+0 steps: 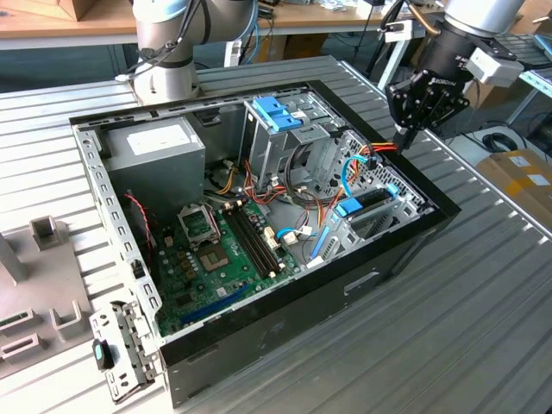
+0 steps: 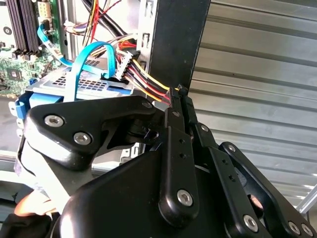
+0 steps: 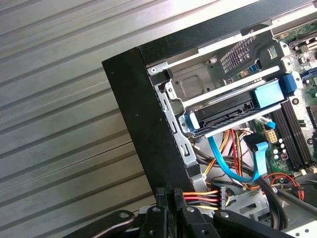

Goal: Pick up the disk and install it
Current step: 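Insert the first disk wire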

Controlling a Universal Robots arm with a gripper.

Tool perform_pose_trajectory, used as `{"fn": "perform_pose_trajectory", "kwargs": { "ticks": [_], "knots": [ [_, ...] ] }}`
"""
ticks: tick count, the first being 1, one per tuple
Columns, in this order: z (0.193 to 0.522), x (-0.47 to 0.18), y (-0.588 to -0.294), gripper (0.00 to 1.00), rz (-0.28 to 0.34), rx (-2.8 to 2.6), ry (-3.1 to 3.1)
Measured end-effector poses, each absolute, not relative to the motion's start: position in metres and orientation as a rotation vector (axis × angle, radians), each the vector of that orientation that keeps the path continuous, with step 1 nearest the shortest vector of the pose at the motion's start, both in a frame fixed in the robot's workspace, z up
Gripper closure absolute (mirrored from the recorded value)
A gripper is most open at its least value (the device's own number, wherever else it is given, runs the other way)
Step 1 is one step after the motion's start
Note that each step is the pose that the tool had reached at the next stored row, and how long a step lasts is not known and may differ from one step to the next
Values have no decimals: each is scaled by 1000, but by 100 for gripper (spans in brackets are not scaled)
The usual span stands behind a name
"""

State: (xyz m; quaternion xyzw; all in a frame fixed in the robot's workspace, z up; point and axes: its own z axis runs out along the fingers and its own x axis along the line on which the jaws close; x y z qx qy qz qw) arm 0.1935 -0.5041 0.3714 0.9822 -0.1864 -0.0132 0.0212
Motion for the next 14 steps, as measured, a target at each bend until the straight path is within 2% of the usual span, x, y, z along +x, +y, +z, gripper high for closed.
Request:
{"fn": "perform_pose_trajectory", "kwargs": {
  "ticks": [14],
  "knots": [
    [373,192,-504,84,-41,3047,-578]
  ]
}}
